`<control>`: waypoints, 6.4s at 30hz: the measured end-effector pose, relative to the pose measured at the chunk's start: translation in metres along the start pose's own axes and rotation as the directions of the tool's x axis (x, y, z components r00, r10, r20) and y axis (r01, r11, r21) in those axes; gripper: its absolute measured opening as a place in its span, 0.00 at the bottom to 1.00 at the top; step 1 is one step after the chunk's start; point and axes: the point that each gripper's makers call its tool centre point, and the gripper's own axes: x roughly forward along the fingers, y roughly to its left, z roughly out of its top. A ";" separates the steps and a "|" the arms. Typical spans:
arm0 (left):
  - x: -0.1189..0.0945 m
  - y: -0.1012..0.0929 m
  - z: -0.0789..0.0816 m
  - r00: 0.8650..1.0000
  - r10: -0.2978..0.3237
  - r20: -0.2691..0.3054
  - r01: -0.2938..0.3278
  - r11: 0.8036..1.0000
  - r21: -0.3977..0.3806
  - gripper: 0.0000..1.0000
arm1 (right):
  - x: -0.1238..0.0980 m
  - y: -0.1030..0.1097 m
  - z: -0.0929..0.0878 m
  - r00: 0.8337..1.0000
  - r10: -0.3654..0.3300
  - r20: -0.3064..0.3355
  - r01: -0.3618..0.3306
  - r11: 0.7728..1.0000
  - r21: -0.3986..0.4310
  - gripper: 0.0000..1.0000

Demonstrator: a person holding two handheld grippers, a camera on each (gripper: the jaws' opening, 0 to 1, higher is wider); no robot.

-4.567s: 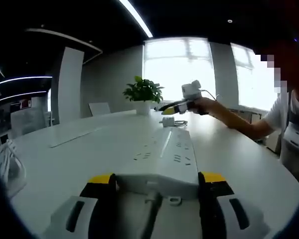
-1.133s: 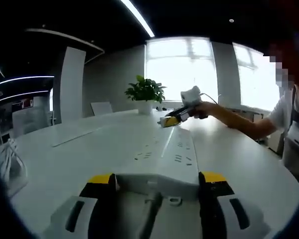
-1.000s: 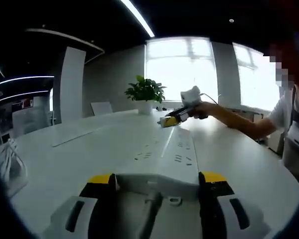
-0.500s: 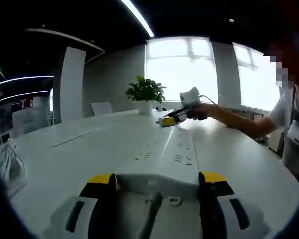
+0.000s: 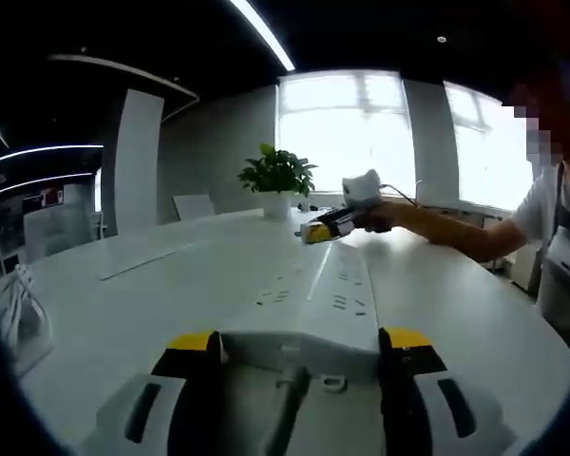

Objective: Straighten the power strip on the desk, plug the charger into it

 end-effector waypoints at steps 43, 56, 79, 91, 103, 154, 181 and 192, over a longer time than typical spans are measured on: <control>-0.001 0.002 0.000 1.000 0.003 -0.001 -0.003 1.000 -0.001 0.69 | -0.007 0.013 0.023 0.998 0.066 0.018 -0.068 0.941 0.333 0.28; -0.002 0.009 0.002 1.000 0.004 -0.001 -0.004 1.000 -0.002 0.69 | -0.008 0.026 0.024 0.993 0.114 0.008 -0.109 0.924 0.368 0.28; 0.000 0.001 0.001 1.000 0.000 0.000 0.000 1.000 0.000 0.68 | -0.015 0.054 0.038 0.985 0.173 0.015 -0.166 0.914 0.370 0.28; 0.001 0.000 0.000 1.000 0.007 -0.007 -0.007 1.000 -0.002 0.68 | -0.017 0.061 0.041 0.980 0.199 0.008 -0.185 0.897 0.402 0.28; 0.006 0.005 0.001 1.000 0.019 -0.013 -0.019 1.000 -0.006 0.67 | -0.018 0.063 0.045 0.978 0.210 0.007 -0.196 0.899 0.392 0.28; 0.045 0.003 0.010 1.000 -0.008 -0.017 0.008 1.000 0.002 0.67 | -0.033 0.060 0.053 0.975 0.221 0.010 -0.201 0.869 0.452 0.28; 0.074 0.005 0.018 1.000 -0.016 -0.012 0.016 1.000 0.004 0.67 | -0.045 0.051 0.061 0.979 0.202 0.019 -0.182 0.839 0.513 0.28; 0.078 0.004 0.019 1.000 -0.022 -0.011 0.022 1.000 0.005 0.67 | -0.045 0.047 0.056 0.988 0.157 -0.013 -0.127 0.843 0.522 0.28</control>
